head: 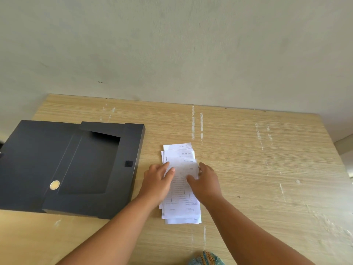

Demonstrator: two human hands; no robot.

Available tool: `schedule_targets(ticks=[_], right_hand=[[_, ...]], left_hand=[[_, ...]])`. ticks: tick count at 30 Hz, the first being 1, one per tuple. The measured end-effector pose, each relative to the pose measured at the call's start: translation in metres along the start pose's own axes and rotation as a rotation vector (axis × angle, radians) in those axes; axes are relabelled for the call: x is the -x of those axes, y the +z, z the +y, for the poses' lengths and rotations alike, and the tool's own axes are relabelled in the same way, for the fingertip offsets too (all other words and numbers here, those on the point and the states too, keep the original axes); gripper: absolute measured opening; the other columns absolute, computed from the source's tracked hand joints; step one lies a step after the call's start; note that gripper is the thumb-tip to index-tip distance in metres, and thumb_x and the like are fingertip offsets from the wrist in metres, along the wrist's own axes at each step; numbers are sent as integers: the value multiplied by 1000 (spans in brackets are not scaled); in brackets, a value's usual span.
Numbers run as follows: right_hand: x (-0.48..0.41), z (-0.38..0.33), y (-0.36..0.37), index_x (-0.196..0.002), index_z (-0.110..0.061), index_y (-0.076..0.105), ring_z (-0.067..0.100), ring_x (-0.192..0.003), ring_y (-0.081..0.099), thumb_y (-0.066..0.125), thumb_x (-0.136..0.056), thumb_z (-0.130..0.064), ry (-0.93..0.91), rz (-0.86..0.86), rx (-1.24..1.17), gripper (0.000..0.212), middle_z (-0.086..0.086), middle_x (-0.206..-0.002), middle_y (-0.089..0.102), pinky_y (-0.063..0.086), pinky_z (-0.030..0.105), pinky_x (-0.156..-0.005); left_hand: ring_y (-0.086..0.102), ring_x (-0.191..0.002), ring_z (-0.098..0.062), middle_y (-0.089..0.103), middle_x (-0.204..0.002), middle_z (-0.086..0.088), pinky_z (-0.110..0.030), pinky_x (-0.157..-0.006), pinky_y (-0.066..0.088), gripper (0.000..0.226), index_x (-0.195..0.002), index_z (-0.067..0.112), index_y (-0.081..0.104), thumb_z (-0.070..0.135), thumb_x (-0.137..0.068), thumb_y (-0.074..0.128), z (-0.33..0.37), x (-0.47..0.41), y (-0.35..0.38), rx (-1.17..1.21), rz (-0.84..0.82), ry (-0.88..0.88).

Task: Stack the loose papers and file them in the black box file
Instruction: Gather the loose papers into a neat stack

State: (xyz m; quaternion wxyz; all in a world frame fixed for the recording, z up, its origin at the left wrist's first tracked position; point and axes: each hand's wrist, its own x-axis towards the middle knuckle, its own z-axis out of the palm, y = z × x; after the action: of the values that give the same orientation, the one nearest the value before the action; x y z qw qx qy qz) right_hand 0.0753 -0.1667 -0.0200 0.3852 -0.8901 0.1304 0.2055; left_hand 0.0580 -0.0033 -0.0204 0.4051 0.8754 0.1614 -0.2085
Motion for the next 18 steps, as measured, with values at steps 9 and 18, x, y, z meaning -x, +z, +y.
schedule_targets(ticks=[9, 18], right_hand=[[-22, -22, 1, -161, -17, 26, 28, -141, 45, 56, -93, -17, -12, -59, 15, 75, 1, -159, 45, 48, 43, -108], [-4, -12, 4, -157, -12, 27, 30, -137, 50, 70, -84, -25, 116, 22, -29, 86, 6, -150, 55, 48, 50, -109]], left_hand=[[15, -149, -23, 16, -163, 3, -39, -123, 26, 104, -166, 30, 12, 68, -85, 65, -9, -21, -8, -483, -71, 136], [17, -145, -24, 13, -161, 0, -39, -121, 20, 113, -166, 28, 1, 72, -83, 64, -14, -22, -2, -643, -17, 193]])
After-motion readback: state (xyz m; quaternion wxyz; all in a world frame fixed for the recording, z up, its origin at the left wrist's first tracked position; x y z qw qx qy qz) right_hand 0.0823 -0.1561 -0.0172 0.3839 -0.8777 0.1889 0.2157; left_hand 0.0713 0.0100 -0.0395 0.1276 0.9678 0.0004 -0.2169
